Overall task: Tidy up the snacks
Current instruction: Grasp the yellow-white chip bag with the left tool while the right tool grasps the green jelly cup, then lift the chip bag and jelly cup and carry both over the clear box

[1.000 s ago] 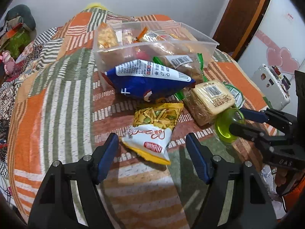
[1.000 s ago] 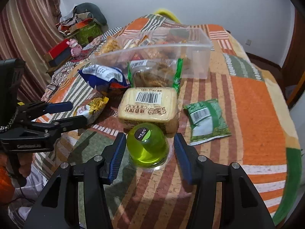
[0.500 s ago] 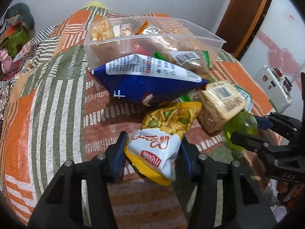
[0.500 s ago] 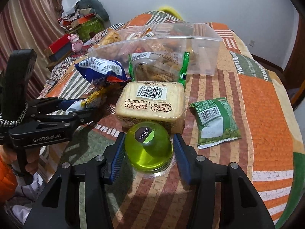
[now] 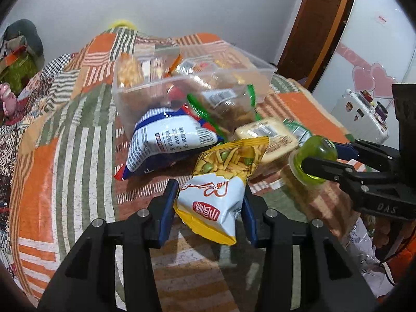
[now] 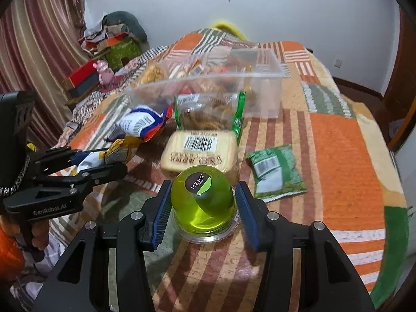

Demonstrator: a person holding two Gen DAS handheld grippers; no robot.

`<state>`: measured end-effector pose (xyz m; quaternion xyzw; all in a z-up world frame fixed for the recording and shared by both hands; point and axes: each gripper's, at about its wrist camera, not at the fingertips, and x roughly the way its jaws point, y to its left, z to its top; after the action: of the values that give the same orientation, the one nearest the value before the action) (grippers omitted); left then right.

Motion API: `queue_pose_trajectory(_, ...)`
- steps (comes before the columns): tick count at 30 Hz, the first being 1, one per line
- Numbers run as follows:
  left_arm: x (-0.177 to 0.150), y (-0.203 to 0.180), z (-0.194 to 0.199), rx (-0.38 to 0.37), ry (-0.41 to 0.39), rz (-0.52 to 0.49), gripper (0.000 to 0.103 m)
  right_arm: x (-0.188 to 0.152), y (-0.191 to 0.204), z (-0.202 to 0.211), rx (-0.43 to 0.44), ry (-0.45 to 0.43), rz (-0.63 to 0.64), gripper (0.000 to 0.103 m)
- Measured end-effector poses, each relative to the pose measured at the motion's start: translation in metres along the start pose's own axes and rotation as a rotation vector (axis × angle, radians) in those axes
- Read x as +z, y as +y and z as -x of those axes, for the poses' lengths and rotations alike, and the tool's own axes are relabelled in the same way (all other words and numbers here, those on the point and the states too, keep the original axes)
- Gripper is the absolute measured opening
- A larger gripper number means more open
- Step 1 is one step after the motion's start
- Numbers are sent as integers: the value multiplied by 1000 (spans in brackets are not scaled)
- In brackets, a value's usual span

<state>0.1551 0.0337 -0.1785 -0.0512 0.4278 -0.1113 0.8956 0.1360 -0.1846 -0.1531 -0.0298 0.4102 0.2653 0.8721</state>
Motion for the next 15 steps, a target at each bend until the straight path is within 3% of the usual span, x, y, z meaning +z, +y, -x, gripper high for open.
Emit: queue_pose_trajectory(15, 53, -8, 27, 2, -132, -15, 45, 43, -10, 25, -26, -145, -9, 46)
